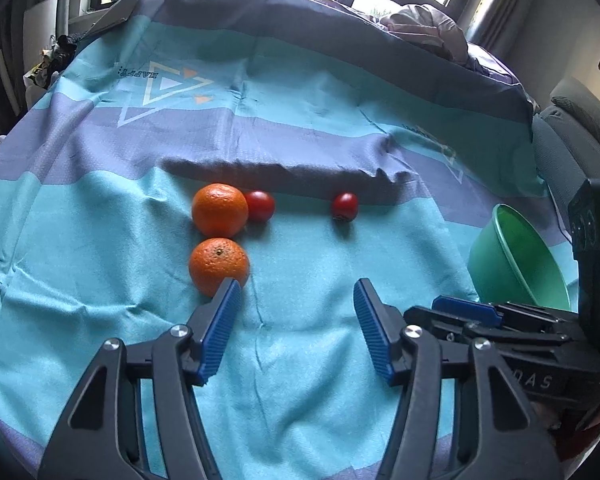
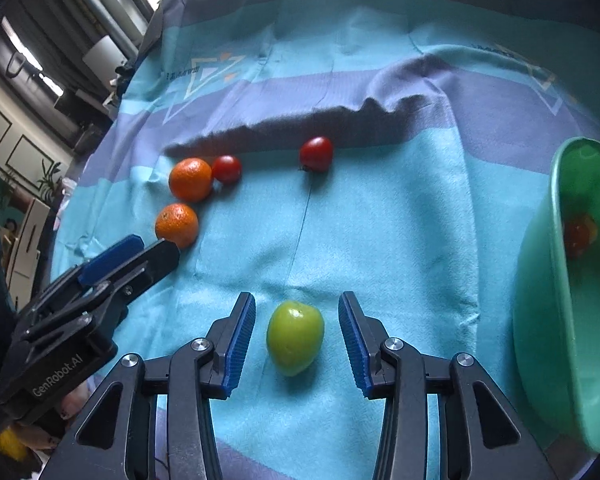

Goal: Organize fruits

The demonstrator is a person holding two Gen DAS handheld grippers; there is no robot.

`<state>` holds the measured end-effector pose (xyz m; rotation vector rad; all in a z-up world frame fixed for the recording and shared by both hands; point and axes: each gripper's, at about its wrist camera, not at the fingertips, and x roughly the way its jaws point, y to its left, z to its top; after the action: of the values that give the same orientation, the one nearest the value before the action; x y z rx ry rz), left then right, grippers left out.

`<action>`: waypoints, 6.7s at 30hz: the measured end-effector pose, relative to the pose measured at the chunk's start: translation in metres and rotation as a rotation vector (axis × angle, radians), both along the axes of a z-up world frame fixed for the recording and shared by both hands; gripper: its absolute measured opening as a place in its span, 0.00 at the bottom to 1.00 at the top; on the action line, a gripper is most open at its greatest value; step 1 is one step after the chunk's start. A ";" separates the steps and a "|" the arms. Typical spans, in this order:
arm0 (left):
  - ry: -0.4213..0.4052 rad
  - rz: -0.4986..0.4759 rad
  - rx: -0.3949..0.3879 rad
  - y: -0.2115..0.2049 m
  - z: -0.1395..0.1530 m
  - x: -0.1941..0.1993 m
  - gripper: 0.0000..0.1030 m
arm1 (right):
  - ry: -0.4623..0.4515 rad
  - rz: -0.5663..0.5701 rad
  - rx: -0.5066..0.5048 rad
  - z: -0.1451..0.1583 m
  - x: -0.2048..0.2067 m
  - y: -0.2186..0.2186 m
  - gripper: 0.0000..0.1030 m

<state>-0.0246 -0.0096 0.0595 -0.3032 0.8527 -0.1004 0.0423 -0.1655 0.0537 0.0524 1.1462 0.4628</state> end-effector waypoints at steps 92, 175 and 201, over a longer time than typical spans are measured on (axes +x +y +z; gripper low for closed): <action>-0.123 -0.514 -0.097 -0.228 0.057 0.031 0.27 | -0.196 -0.395 0.359 0.070 -0.021 -0.197 0.30; -0.221 -0.478 0.123 -0.201 0.066 0.009 0.37 | -0.042 -0.236 0.591 0.057 -0.010 -0.180 0.35; -0.220 -0.600 -0.012 -0.224 0.063 0.022 0.54 | -0.104 -0.481 0.478 0.050 -0.015 -0.230 0.38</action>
<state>-0.0030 -0.2333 0.1220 -0.0364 0.7017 -0.6856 0.0269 -0.3960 0.1041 0.6963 0.8619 0.2947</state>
